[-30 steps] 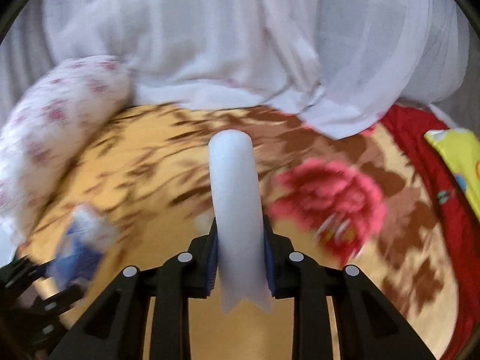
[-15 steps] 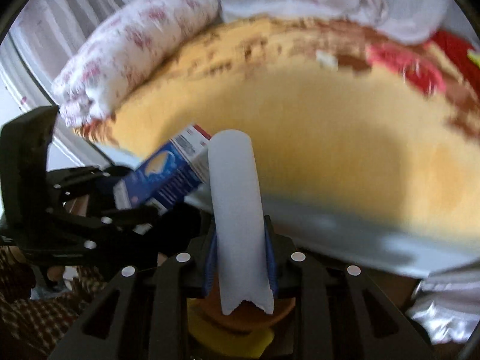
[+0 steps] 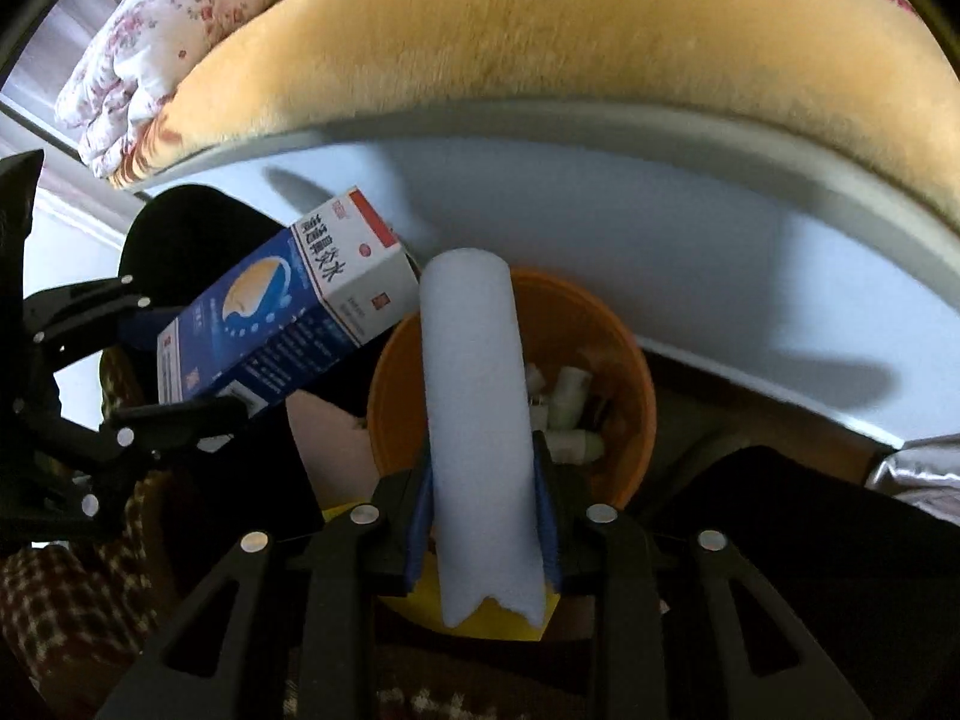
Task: Collect trash
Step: 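Carry the nasal spray box and white tube to the orange bin and release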
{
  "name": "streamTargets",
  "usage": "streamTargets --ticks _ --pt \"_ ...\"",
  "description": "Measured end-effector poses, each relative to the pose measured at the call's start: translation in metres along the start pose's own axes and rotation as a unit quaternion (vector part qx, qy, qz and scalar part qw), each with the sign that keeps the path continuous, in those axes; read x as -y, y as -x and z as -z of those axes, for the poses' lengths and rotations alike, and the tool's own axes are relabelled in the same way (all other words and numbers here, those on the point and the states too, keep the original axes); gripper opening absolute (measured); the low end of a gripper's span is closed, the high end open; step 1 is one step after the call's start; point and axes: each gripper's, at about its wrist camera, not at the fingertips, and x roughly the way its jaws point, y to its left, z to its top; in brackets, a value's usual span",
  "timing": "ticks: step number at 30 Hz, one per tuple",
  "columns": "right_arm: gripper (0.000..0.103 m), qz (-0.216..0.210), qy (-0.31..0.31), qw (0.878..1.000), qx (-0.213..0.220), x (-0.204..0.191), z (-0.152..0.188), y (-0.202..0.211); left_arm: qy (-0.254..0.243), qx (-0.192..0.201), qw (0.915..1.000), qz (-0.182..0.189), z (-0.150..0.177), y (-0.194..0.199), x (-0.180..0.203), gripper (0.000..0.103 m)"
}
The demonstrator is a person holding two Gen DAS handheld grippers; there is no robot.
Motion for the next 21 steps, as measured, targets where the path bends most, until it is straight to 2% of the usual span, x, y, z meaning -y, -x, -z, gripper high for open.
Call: streamTargets --ticks 2,3,7,12,16,18,21 --pt "0.072 0.005 -0.001 1.000 -0.002 -0.001 0.002 0.000 -0.004 -0.009 1.0000 -0.003 0.001 -0.002 0.002 0.052" --pt "0.077 0.013 0.000 1.000 -0.002 -0.002 0.004 0.000 -0.007 -0.015 0.9998 -0.006 0.002 -0.003 0.003 0.053" --pt "0.078 0.045 0.001 0.999 0.014 0.003 0.005 0.009 -0.020 -0.016 0.9992 -0.030 0.003 0.000 0.012 0.066" --pt "0.078 0.057 -0.020 0.996 0.062 0.023 0.002 0.038 -0.006 0.014 0.9996 -0.026 -0.006 0.019 0.003 0.066" --pt "0.079 0.056 -0.028 0.989 0.135 0.038 -0.006 0.078 0.000 0.079 0.9965 -0.027 -0.029 0.050 -0.003 0.067" --pt "0.080 0.062 -0.033 0.982 0.178 0.044 -0.011 0.099 0.007 0.120 0.9923 -0.029 -0.046 0.067 -0.006 0.072" --pt "0.080 0.069 -0.039 0.970 0.232 0.052 -0.022 0.122 0.018 0.172 0.9846 -0.027 -0.081 0.085 -0.004 0.072"
